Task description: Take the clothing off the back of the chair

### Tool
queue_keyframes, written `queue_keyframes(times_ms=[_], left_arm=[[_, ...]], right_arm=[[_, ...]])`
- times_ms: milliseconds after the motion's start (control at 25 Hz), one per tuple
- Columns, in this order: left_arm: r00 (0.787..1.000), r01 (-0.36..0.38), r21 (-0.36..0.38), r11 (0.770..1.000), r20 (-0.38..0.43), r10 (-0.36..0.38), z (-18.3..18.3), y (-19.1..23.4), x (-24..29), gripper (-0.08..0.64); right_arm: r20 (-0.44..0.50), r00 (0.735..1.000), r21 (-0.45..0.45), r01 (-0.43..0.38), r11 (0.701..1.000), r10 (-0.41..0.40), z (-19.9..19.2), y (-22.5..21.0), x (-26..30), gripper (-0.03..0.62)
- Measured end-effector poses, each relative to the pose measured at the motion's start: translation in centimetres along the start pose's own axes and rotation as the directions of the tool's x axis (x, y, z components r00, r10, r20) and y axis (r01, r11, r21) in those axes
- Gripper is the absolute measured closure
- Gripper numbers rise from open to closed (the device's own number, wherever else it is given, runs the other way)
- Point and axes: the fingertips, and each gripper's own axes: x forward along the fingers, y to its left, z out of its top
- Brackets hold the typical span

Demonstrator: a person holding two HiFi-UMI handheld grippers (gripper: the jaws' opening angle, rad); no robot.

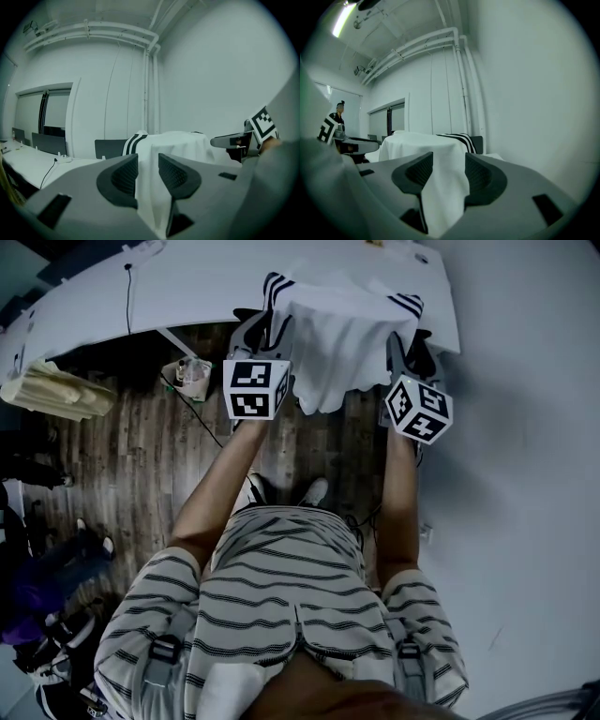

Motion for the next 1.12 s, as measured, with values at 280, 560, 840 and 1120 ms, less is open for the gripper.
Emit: queue_keyframes(times_ms=[280,560,840,1120], left_arm=[[1.0,0.004,0.007,1.0,-0.004,-0.004,-0.3,0.0,1.0,0.43],[1.0,0.001,0.011,1.0,-0.008,0.0,-0.5,-0.1,1.7,0.428],[1.0,0.016,0.004,1.0,-0.019,-0.015,-0.5,0.1,2.4,0.43],[0.999,0.025,-0.004,1.0,-0.022,-0.025,-0.8,-0.1,3.0,0.431]], right_arm=[[-0.019,1.0,-0.015,0.002,1.0,-0.002,-0.4,-1.0,1.0,0.374],[-0.025,0.999,0.031,-0.025,0.999,0.025,-0.8,-1.6,1.9,0.384],[-0.035,0.999,0.033,-0.035,0.999,0.036,-0.5,-1.6,2.6,0.399],[-0.04,0.998,0.055,-0.045,0.997,0.047,-0.9,-2.0,3.2,0.481]])
